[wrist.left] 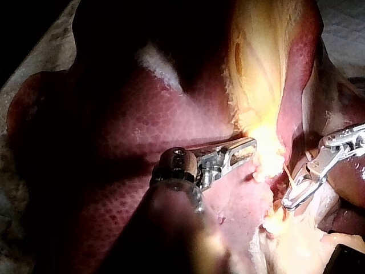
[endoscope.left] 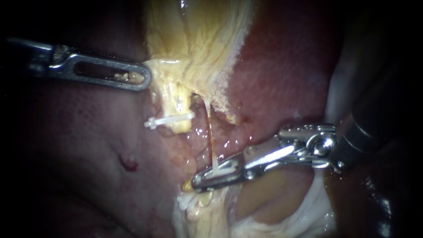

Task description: Going back first clip right tube

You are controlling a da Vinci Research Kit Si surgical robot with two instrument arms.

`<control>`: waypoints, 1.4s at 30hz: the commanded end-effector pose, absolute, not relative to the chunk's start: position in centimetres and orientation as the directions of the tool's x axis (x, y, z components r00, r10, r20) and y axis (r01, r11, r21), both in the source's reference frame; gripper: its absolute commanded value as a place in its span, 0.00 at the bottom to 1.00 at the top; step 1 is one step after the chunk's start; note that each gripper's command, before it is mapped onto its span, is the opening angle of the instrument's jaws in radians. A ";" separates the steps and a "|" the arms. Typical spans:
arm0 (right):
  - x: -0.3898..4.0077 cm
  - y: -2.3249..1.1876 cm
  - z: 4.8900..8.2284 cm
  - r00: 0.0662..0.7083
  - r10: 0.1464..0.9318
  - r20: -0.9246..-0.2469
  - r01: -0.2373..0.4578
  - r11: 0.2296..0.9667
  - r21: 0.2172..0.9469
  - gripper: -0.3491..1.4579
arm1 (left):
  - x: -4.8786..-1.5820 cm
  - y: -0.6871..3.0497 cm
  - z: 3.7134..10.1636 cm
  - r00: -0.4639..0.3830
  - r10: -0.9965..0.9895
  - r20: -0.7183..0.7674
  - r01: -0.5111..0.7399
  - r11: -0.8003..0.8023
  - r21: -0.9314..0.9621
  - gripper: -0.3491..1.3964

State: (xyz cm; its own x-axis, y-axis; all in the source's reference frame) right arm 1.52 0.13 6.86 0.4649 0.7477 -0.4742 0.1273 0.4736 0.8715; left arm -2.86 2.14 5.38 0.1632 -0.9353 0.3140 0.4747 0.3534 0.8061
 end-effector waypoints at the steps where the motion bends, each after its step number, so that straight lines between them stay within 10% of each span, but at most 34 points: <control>1: 1.53 0.12 6.86 0.465 0.748 -0.474 0.128 0.473 0.872 0.00 | -2.86 2.14 5.38 0.163 -0.935 0.314 0.475 0.353 0.806 0.00; 17: 1.55 0.12 6.86 0.464 0.749 -0.474 0.126 0.474 0.872 0.00 | -2.86 2.14 5.38 0.163 -0.935 0.314 0.475 0.353 0.806 0.00; 24: 1.62 0.12 6.85 0.424 0.721 -0.548 0.150 0.541 0.828 0.40 | -2.86 2.14 5.38 0.163 -0.935 0.314 0.475 0.353 0.806 0.00; 42: 1.52 0.14 7.04 0.362 0.584 -0.727 0.130 0.740 0.660 0.47 | -2.85 2.13 5.38 0.163 -0.935 0.314 0.475 0.354 0.806 0.00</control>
